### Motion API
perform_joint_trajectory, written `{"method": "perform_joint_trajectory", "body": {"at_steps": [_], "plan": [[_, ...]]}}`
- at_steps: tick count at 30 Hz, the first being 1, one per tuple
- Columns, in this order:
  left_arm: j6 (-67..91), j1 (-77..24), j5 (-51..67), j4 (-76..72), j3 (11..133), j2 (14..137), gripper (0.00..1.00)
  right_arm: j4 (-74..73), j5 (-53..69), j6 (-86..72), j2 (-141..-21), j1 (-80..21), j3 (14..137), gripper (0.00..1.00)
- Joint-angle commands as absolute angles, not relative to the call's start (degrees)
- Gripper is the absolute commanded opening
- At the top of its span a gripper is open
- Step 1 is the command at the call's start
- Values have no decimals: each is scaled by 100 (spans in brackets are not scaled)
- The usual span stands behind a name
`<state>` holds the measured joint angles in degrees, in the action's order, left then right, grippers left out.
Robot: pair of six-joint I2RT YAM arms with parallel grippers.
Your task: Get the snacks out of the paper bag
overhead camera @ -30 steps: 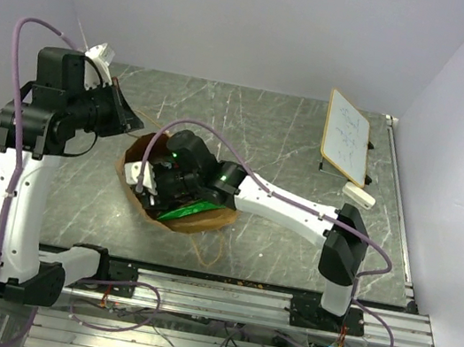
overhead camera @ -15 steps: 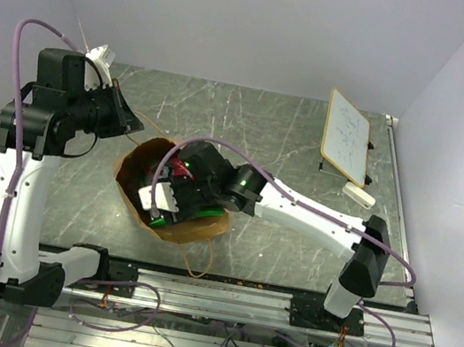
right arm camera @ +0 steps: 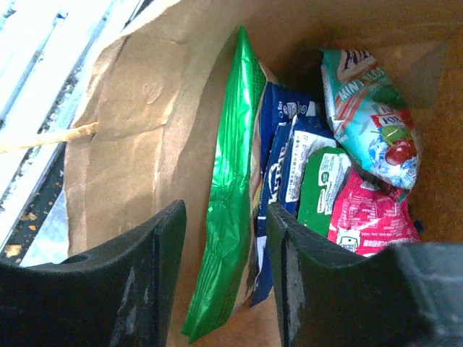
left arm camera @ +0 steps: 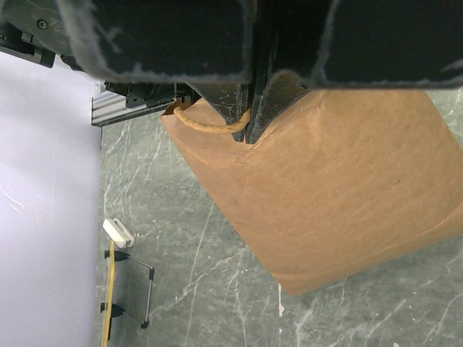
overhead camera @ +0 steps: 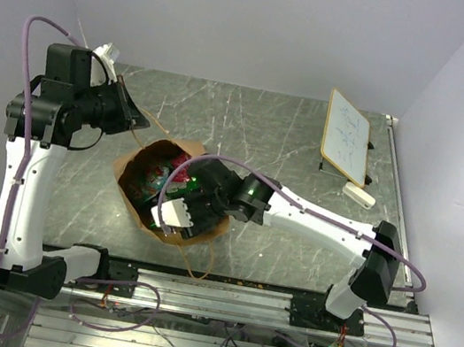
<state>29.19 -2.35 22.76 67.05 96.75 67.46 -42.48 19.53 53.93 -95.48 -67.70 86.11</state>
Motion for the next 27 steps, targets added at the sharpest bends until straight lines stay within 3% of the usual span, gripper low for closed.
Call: {"method": "perform_joint_trajectory", "body": {"at_steps": [1,7,12,22,27], "plan": [[3032,-196,2348,6539,9802,6808,7,-4304,1544,5465,-9694,-6820,8673,46],[3075,-201,2373,6539,9902,6886,7,-4115,1431,5535,-9853,-6820,8627,36],[3207,-194,2307,6519,9807,6823,7,-3721,1401,5475,-9819,-6820,8414,34],[3290,-195,1989,6588,9818,6861,7,-3251,1416,5194,-9729,-6813,8599,1],[3368,-202,1938,6491,9701,6883,7,-2738,1460,4899,-9688,-6812,8827,0]]}}
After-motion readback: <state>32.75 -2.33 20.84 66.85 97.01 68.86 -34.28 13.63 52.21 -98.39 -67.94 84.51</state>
